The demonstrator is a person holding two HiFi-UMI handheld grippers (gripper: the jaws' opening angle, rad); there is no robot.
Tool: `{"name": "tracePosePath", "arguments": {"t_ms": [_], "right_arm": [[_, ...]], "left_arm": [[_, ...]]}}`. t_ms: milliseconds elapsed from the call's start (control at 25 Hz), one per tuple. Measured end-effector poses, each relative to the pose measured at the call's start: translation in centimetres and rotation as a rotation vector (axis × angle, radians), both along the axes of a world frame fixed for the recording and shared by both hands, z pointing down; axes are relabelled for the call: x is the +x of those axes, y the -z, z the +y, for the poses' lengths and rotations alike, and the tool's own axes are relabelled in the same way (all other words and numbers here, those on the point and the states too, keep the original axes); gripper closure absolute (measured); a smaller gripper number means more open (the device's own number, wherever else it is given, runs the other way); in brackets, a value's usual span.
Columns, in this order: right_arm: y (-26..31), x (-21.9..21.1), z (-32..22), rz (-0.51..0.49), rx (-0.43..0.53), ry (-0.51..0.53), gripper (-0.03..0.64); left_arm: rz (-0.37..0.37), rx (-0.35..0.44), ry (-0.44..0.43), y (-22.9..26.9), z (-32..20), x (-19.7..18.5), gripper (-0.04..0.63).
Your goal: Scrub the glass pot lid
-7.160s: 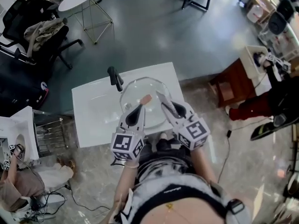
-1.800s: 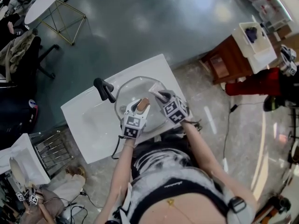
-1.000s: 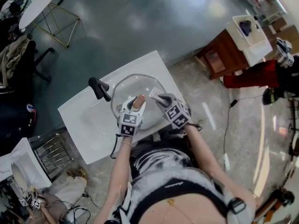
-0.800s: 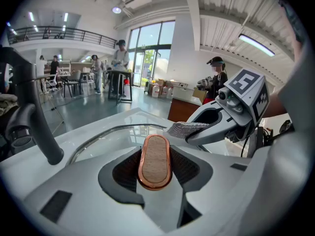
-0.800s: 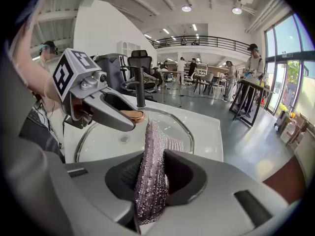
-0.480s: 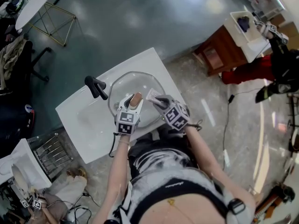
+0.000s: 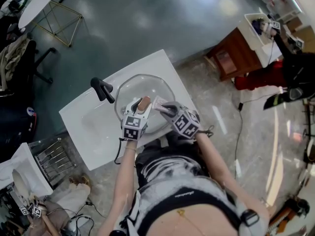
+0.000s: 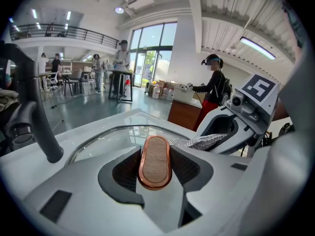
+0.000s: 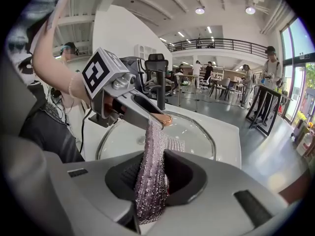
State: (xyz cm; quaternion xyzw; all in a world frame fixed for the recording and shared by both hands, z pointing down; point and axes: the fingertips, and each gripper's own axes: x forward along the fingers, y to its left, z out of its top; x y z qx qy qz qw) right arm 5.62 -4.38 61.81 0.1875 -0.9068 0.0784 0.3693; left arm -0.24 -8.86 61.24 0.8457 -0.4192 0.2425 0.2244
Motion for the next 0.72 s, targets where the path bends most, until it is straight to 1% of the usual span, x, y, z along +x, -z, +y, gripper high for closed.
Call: {"name": "tracePosePath", "arguments": {"t_ms": [160, 240, 400, 600, 720], "right_arm": [[0.0, -0.1, 0.0, -0.003, 0.004, 0.008, 0.525], [0.1, 0.0, -0.1, -0.005, -0.001, 0.010, 0.525], [0.0, 0.0, -0.1, -0.014, -0.011, 0.017, 0.525], [0.0, 0.0, -0.1, -0.008, -0.011, 0.026, 0.525], [0.0, -0.1, -0.2, -0.005, -0.009, 0.031, 0.525]], "left_arm": [[-0.004, 0.037, 0.022, 0.9, 0.6, -1.6, 0.365], [0.019, 0.029, 0.045, 1.3, 1.1, -2.5, 0.338], [0.064, 0.027, 0.121, 1.5, 2.2, -4.5, 0.284], [0.115, 0.019, 0.222, 1.2, 3.1, -5.9, 0.282], [0.124, -0.002, 0.291, 0.6, 3.7, -7.3, 0.282]]}}
